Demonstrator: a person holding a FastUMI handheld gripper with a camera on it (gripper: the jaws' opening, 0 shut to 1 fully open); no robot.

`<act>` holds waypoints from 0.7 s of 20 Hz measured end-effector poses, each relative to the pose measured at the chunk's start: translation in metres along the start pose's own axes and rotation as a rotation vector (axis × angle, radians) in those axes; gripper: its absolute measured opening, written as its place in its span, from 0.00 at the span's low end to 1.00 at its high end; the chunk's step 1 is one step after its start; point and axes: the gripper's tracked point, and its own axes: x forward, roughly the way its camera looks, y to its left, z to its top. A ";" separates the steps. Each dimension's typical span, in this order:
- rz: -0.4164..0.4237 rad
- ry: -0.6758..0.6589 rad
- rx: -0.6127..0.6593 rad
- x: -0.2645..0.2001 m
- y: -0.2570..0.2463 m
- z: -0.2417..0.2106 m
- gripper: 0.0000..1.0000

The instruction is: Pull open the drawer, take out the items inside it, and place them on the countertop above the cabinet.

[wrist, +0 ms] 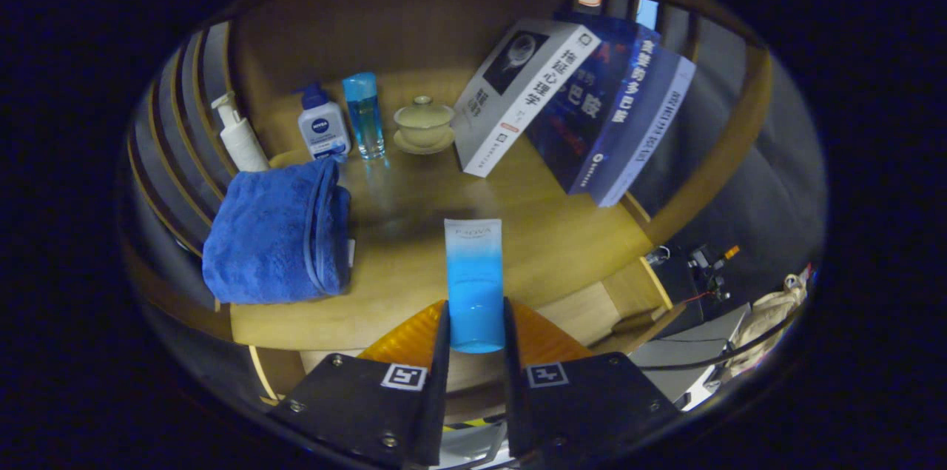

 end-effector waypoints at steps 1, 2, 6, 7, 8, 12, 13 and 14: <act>0.015 0.006 -0.006 0.006 0.004 0.000 0.34; 0.026 0.011 -0.005 0.012 0.006 0.000 0.34; 0.079 0.022 -0.002 0.035 0.013 -0.004 0.35; 0.086 0.020 -0.003 0.039 0.014 -0.003 0.35; 0.095 0.018 -0.004 0.042 0.015 -0.004 0.34; 0.127 0.004 0.010 0.049 0.017 -0.003 0.34; 0.134 0.002 0.016 0.050 0.018 -0.003 0.35; 0.140 0.000 0.019 0.051 0.018 -0.005 0.35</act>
